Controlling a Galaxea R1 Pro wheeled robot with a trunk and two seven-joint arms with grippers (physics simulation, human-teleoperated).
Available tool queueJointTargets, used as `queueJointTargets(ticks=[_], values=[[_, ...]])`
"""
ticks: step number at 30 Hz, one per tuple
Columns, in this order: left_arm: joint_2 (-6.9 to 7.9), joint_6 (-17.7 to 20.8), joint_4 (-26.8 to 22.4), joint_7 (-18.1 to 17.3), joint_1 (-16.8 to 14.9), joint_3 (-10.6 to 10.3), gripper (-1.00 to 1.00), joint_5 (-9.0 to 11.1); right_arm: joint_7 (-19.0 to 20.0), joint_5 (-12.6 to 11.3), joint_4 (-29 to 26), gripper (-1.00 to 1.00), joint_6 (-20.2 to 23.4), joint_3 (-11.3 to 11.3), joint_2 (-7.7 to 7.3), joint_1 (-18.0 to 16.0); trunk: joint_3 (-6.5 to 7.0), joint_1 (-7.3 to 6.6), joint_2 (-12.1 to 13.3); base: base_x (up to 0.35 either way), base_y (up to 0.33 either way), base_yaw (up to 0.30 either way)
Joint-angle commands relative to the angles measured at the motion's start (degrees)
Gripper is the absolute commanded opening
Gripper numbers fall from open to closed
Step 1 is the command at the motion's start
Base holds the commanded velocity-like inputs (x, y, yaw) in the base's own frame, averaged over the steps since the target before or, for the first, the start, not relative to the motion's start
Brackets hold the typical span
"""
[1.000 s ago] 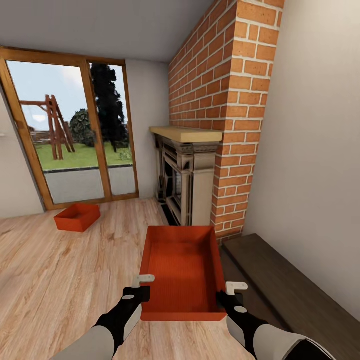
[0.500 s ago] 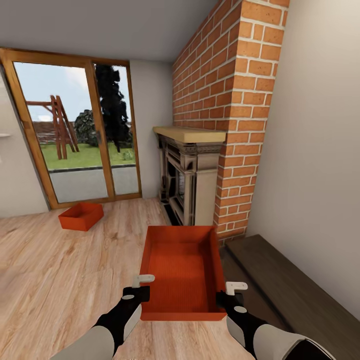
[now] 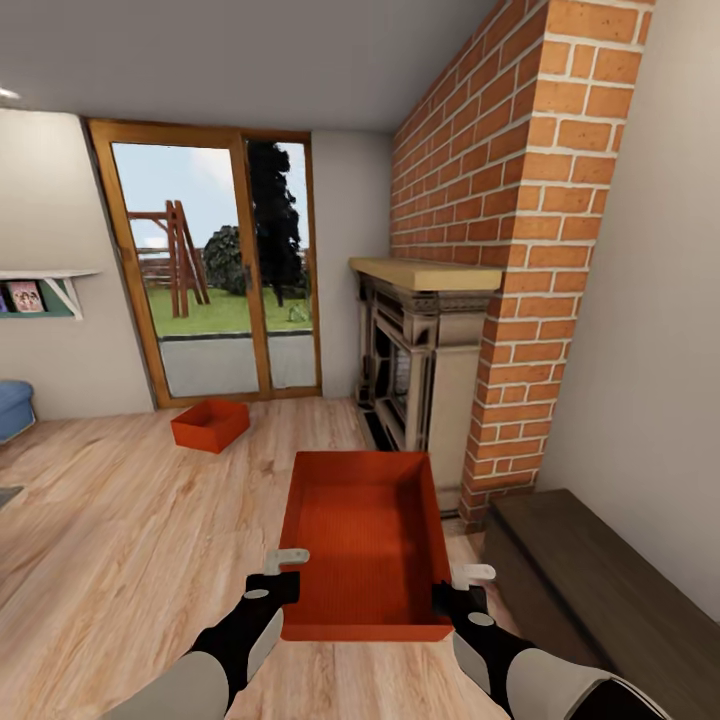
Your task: Move the two storage containers from the living room to the garage. In the garage, place one container on the floor and stack the other container on top of it (either order is fine).
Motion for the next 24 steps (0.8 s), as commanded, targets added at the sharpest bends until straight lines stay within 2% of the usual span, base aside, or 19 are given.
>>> queueJointTargets(ticks=[1, 12, 24], values=[[-0.20, 0.35, -0.21, -0.07, -0.07, 1.38, -1.00, 1.68, 0.24, -0.77, 0.06, -1.00, -0.26, 0.64, 0.01, -0.02, 0.00, 0.00, -0.04, 0.000, 0.000, 0.236], [-0.20, 0.35, -0.23, -0.08, -0.07, 1.38, -1.00, 1.68, 0.25, -0.77, 0.06, -1.00, -0.26, 0.64, -0.02, -0.02, 0.73, 0.00, -0.04, 0.000, 0.000, 0.225], [-0.20, 0.35, -0.23, -0.11, -0.07, 1.38, -1.00, 1.68, 0.29, -0.77, 0.06, -1.00, -0.26, 0.64, 0.01, -0.02, 0.98, 0.00, -0.04, 0.000, 0.000, 0.017]])
